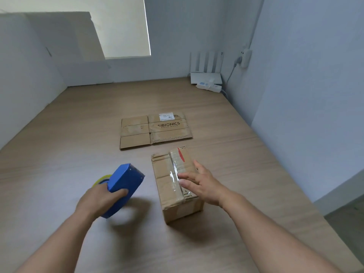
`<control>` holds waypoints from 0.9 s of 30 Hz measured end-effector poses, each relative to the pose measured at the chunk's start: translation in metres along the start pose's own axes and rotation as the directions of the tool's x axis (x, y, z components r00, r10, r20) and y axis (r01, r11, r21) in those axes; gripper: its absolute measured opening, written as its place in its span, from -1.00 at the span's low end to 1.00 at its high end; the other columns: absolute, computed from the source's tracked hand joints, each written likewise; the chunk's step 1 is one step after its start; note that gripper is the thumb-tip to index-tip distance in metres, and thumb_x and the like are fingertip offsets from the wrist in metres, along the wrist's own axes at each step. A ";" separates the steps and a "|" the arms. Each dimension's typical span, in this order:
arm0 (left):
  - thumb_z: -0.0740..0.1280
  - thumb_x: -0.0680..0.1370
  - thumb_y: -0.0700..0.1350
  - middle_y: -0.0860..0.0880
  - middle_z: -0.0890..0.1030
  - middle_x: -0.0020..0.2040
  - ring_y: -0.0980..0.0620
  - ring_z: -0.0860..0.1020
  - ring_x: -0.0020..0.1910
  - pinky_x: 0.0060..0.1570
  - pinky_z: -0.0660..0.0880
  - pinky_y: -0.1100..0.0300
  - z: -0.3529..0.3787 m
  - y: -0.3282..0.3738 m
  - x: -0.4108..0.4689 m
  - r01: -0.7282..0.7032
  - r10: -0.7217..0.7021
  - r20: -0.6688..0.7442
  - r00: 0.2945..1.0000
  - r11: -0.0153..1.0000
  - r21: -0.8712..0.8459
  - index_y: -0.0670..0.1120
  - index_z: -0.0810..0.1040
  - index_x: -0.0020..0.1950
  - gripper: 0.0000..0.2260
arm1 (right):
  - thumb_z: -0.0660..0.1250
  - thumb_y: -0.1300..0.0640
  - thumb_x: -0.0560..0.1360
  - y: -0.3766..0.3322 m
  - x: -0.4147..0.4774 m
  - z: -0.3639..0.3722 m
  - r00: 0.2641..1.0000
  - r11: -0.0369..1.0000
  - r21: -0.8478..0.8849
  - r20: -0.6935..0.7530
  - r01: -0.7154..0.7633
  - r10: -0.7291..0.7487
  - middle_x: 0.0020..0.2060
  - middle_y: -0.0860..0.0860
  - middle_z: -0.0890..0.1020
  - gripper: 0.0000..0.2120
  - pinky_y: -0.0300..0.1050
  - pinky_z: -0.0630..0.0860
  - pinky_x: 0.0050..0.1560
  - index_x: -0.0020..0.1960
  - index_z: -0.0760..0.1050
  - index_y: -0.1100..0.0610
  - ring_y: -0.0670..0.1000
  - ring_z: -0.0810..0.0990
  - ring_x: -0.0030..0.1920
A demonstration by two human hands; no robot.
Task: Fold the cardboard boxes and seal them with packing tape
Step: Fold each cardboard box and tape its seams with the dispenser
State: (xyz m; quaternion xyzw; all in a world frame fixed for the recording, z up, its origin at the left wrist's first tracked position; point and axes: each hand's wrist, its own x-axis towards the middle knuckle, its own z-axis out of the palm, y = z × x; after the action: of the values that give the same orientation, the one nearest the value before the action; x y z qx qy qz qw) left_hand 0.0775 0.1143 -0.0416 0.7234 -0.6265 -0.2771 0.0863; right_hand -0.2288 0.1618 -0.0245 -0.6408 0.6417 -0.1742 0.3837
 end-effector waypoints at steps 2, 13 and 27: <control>0.34 0.22 0.33 0.07 0.60 -0.17 0.03 0.58 -0.22 -0.30 0.48 0.15 -0.011 0.019 -0.015 -0.029 0.030 0.006 1.000 0.982 -0.184 0.08 0.54 -0.14 -0.60 | 0.25 -0.26 0.49 -0.004 -0.004 -0.001 1.000 1.000 -0.001 -0.005 0.022 -0.022 0.55 0.03 -0.08 -0.54 0.06 -0.05 0.52 0.37 0.36 -0.26 0.00 -0.13 0.54; 0.38 0.08 0.39 0.03 0.67 -0.22 0.06 0.61 -0.30 -0.35 0.47 0.27 -0.035 0.073 -0.075 -0.259 0.331 0.128 0.935 0.883 -0.391 0.00 0.64 -0.11 -0.42 | 0.29 0.13 0.56 -0.051 -0.034 -0.017 0.963 0.815 0.513 -0.140 0.268 -0.229 0.17 0.03 0.60 -0.70 -0.28 0.46 0.21 0.28 0.50 0.11 -0.10 0.55 0.19; 0.54 0.37 -0.07 0.13 0.66 -0.19 0.17 0.59 -0.24 -0.31 0.50 0.34 -0.034 0.078 -0.083 -0.370 0.444 0.141 0.885 0.853 -0.367 0.08 0.60 -0.05 -0.78 | 0.29 0.36 0.52 -0.062 -0.043 -0.028 0.915 0.722 0.564 -0.196 0.400 -0.353 -0.12 -0.04 0.66 -0.80 -0.38 0.49 -0.07 0.01 0.61 0.13 -0.23 0.60 -0.07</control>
State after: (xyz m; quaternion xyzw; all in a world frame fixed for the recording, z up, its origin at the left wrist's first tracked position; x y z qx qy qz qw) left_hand 0.0228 0.1704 0.0478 0.5131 -0.7164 -0.4317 0.1928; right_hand -0.2112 0.1879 0.0490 -0.5981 0.4248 -0.4640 0.4965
